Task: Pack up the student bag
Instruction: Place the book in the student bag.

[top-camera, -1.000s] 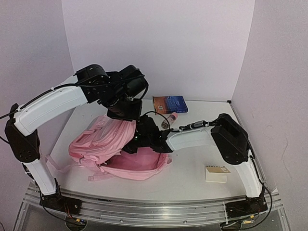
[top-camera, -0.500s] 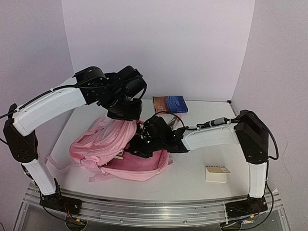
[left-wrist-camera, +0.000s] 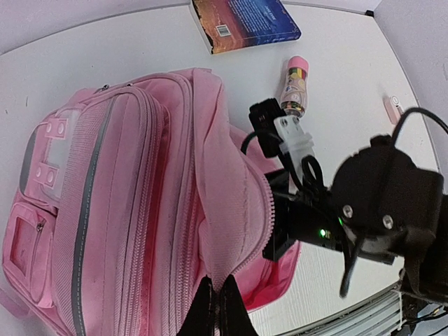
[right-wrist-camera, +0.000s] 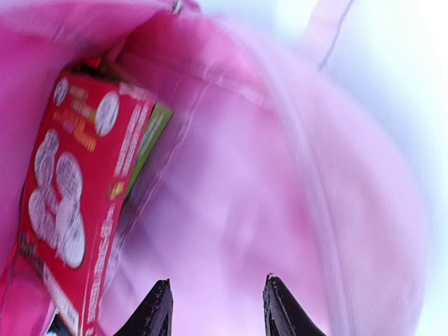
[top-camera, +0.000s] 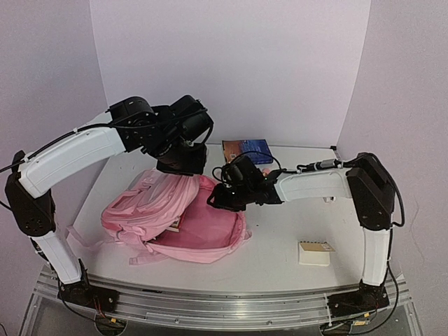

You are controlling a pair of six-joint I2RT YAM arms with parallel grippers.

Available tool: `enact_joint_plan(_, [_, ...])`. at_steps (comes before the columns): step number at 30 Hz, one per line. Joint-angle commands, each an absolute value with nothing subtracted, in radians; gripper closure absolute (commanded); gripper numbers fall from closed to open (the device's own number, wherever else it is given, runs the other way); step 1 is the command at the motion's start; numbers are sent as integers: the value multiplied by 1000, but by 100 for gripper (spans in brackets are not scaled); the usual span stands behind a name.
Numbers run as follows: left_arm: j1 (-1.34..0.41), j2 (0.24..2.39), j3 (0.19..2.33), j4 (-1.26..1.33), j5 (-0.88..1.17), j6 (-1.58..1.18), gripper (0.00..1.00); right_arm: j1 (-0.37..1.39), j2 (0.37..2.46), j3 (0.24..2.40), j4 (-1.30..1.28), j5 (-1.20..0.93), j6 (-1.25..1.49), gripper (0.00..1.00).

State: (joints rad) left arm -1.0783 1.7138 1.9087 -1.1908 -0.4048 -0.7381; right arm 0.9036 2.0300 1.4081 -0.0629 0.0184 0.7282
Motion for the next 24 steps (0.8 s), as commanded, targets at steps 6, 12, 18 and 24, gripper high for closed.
enact_joint_plan(6, [-1070,1642,1902,-1103,-426,-729,100,901,2251,1706,-150,13,599,63])
enact_joint_plan(12, [-1069,1622,1875,-1083,-428,-729,100,906,2293,1770,-176,-18,606,65])
enact_joint_plan(18, [-1068,1617,1868,-1070,-431,-727,100,946,2316,1793,-176,-47,603,65])
enact_joint_plan(24, [-1068,1614,1861,-1062,-432,-727,100,1011,2334,1837,-175,-55,600,66])
